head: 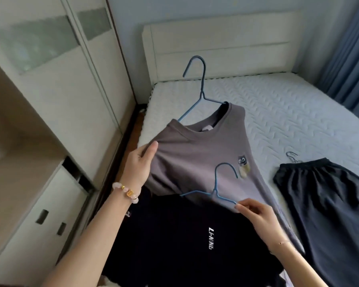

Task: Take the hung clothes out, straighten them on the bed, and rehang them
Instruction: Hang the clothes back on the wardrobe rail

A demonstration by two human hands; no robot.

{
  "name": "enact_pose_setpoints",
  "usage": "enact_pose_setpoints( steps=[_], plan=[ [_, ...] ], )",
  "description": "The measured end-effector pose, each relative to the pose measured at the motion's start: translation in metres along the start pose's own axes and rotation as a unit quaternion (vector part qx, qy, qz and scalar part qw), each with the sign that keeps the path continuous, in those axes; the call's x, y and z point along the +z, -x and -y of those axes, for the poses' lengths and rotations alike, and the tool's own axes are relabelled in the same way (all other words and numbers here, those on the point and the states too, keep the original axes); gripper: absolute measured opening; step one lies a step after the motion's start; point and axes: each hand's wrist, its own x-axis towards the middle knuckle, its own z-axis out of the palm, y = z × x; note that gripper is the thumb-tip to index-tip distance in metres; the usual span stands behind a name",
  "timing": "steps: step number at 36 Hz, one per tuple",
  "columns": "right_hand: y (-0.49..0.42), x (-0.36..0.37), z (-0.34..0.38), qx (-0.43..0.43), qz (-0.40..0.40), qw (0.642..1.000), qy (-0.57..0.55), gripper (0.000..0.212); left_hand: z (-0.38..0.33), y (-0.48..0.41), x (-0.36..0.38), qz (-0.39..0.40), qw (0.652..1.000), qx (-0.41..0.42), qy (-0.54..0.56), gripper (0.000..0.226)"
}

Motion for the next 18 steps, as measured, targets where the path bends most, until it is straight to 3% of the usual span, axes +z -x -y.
enact_pose_setpoints(
  steps=[3, 5, 9, 18],
  plan=[
    [0.019, 0.020, 0.020, -0.026, 0.017, 0.999, 0.011, 0.024, -0.001, 0.020, -0.049, -0.056, 0.998, 0.018, 0.016, 0.025],
    [0.036, 0.037, 0.033, -0.041, 0.031, 0.998, 0.019, 0.026, -0.005, 0.042, -0.086, -0.081, 0.996, 0.026, 0.014, 0.045],
    [0.073, 0.076, 0.057, -0.076, 0.060, 0.994, 0.043, 0.028, -0.016, 0.093, -0.162, -0.154, 0.987, 0.027, 0.032, 0.028],
    [0.147, 0.163, 0.098, -0.115, 0.136, 0.979, 0.095, 0.014, -0.045, 0.192, -0.327, -0.307, 0.950, 0.053, -0.008, 0.027]
  ],
)
